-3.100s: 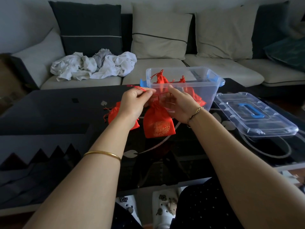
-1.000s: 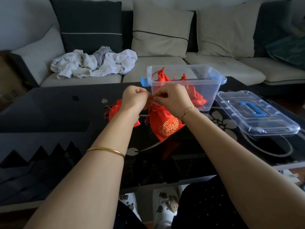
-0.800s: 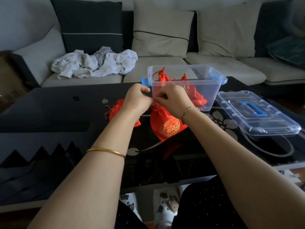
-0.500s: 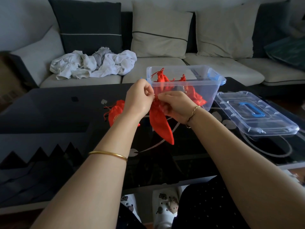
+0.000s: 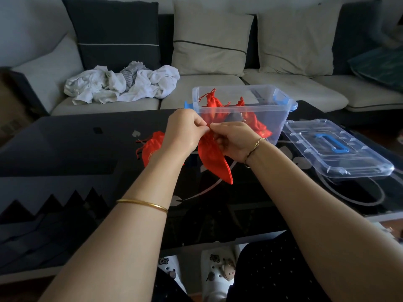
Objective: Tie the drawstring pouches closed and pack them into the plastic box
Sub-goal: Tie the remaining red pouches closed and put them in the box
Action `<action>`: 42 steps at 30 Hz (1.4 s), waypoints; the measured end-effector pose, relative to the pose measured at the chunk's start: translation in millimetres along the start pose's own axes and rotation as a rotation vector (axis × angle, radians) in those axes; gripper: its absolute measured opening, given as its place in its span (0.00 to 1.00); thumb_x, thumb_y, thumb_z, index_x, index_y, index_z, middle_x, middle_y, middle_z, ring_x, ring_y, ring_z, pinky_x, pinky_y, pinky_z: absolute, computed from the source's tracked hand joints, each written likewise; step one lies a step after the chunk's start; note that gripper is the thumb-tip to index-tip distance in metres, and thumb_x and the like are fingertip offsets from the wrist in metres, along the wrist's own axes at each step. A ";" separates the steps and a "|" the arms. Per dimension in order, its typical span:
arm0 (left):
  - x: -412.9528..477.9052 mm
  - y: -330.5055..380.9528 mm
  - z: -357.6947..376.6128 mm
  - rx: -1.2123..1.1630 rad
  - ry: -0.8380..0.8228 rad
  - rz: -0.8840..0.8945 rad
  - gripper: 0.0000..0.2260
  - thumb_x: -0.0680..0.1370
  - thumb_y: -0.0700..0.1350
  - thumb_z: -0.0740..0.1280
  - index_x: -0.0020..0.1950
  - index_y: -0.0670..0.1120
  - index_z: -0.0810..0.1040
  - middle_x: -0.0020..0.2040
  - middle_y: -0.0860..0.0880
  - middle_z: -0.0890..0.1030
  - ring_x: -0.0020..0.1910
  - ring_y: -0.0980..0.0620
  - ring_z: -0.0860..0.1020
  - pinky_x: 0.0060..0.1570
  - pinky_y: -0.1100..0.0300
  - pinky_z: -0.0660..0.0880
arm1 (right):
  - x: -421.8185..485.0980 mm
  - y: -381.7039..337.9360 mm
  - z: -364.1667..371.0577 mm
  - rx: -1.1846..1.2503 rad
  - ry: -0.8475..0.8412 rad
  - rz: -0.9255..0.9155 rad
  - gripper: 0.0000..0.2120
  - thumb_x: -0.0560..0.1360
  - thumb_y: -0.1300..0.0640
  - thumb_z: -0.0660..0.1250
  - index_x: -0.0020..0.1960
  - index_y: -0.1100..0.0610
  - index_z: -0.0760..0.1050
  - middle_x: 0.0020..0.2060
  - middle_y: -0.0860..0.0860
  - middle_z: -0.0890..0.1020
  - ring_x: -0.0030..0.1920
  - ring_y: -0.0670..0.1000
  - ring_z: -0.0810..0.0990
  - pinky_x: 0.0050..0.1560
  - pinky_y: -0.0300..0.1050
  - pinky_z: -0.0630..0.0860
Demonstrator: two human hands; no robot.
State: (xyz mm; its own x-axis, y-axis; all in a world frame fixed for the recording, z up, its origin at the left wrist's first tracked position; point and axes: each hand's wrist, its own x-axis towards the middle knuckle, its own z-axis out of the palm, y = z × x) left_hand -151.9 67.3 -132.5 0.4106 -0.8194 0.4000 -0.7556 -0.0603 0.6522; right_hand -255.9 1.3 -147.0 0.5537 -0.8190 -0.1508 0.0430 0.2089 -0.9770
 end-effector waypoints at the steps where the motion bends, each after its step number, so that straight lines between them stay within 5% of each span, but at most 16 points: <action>1: 0.3 0.2 0.8 0.032 0.007 0.009 0.06 0.75 0.42 0.70 0.42 0.40 0.84 0.39 0.45 0.83 0.39 0.50 0.80 0.32 0.74 0.68 | -1.2 -0.8 0.4 -0.025 0.001 -0.013 0.11 0.78 0.62 0.62 0.37 0.60 0.73 0.29 0.52 0.68 0.28 0.45 0.64 0.32 0.37 0.62; 4: 0.7 0.2 3.8 0.147 0.031 0.054 0.10 0.75 0.41 0.68 0.35 0.40 0.82 0.34 0.48 0.79 0.34 0.52 0.76 0.28 0.73 0.65 | -3.2 -1.1 1.2 -0.095 0.011 -0.069 0.10 0.77 0.62 0.62 0.37 0.61 0.74 0.28 0.52 0.69 0.28 0.46 0.65 0.31 0.37 0.63; 7: -2.2 -1.4 6.4 0.233 0.066 0.068 0.16 0.74 0.37 0.64 0.26 0.43 0.69 0.35 0.47 0.73 0.37 0.49 0.74 0.32 0.66 0.62 | -2.4 -0.5 0.0 -0.261 0.029 -0.159 0.08 0.76 0.62 0.65 0.40 0.64 0.77 0.29 0.53 0.71 0.29 0.47 0.67 0.32 0.39 0.66; 12: 1.7 -12.3 -1.4 0.160 0.085 -0.039 0.06 0.75 0.37 0.63 0.41 0.36 0.77 0.43 0.43 0.78 0.39 0.50 0.73 0.33 0.64 0.62 | 7.6 -0.5 -15.4 -0.809 0.217 -0.358 0.15 0.75 0.57 0.65 0.47 0.71 0.78 0.38 0.63 0.79 0.34 0.49 0.70 0.35 0.40 0.70; 17: 0.0 -7.9 -1.1 0.084 -0.035 -0.073 0.12 0.76 0.37 0.60 0.32 0.41 0.69 0.37 0.39 0.74 0.36 0.46 0.71 0.28 0.66 0.64 | 10.2 10.0 -16.4 -0.822 0.231 -0.377 0.15 0.76 0.56 0.64 0.46 0.69 0.79 0.36 0.60 0.77 0.36 0.51 0.71 0.41 0.48 0.72; 20: 4.5 -15.0 -0.8 -0.076 -0.082 -0.185 0.12 0.73 0.41 0.60 0.31 0.37 0.70 0.34 0.38 0.74 0.34 0.40 0.76 0.40 0.50 0.77 | 2.4 13.8 -19.6 -0.686 0.114 -0.334 0.13 0.78 0.53 0.61 0.56 0.62 0.77 0.43 0.52 0.80 0.47 0.51 0.78 0.55 0.52 0.77; 22: 8.0 -16.9 0.0 -0.235 -0.066 -0.282 0.13 0.73 0.42 0.60 0.34 0.34 0.74 0.34 0.35 0.78 0.37 0.38 0.80 0.46 0.45 0.80 | -2.6 17.3 -23.8 -0.616 -0.008 -0.250 0.21 0.76 0.49 0.64 0.66 0.55 0.69 0.50 0.46 0.76 0.55 0.48 0.76 0.59 0.47 0.75; 24: 11.7 -15.6 3.4 -0.378 -0.054 -0.375 0.12 0.76 0.39 0.60 0.34 0.37 0.74 0.34 0.42 0.78 0.34 0.46 0.79 0.44 0.52 0.81 | -3.7 25.0 -27.0 -0.716 -0.051 -0.232 0.32 0.72 0.48 0.70 0.71 0.53 0.62 0.58 0.47 0.73 0.59 0.47 0.74 0.58 0.44 0.74; 29: 17.3 -9.8 8.7 -0.585 -0.004 -0.465 0.10 0.78 0.38 0.60 0.36 0.41 0.72 0.34 0.45 0.77 0.32 0.51 0.77 0.38 0.58 0.79 | -2.6 20.6 -40.2 -0.802 0.224 -0.491 0.19 0.69 0.58 0.72 0.57 0.58 0.72 0.50 0.50 0.77 0.49 0.47 0.77 0.54 0.44 0.76; 33: 24.5 -7.2 10.4 -0.730 0.014 -0.495 0.09 0.77 0.37 0.61 0.37 0.40 0.74 0.33 0.46 0.76 0.30 0.53 0.77 0.35 0.61 0.79 | -10.0 6.1 -45.0 -0.919 0.220 -0.551 0.08 0.71 0.59 0.71 0.50 0.58 0.78 0.43 0.48 0.78 0.46 0.48 0.76 0.51 0.44 0.75; 37: 38.7 -2.3 6.1 -0.848 0.107 -0.499 0.09 0.77 0.36 0.62 0.37 0.41 0.74 0.31 0.47 0.75 0.25 0.56 0.76 0.29 0.64 0.77 | -0.1 -22.9 -42.4 -0.779 0.293 -0.588 0.06 0.71 0.60 0.70 0.48 0.56 0.79 0.41 0.46 0.79 0.45 0.47 0.77 0.50 0.43 0.76; 42: 57.1 -14.9 7.5 -0.713 0.083 -0.559 0.07 0.78 0.35 0.60 0.41 0.42 0.74 0.33 0.47 0.76 0.28 0.56 0.75 0.27 0.66 0.73 | 63.2 -76.8 -37.4 -0.546 0.372 -0.552 0.05 0.69 0.64 0.70 0.43 0.56 0.77 0.35 0.49 0.78 0.37 0.49 0.78 0.48 0.49 0.79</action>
State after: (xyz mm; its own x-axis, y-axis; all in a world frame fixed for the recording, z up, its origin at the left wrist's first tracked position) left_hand -121.0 17.1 -124.3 0.6787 -0.7314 -0.0671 0.0482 -0.0468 0.9977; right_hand -255.3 -86.5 -87.1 0.2590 -0.8695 0.4206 -0.2333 -0.4789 -0.8463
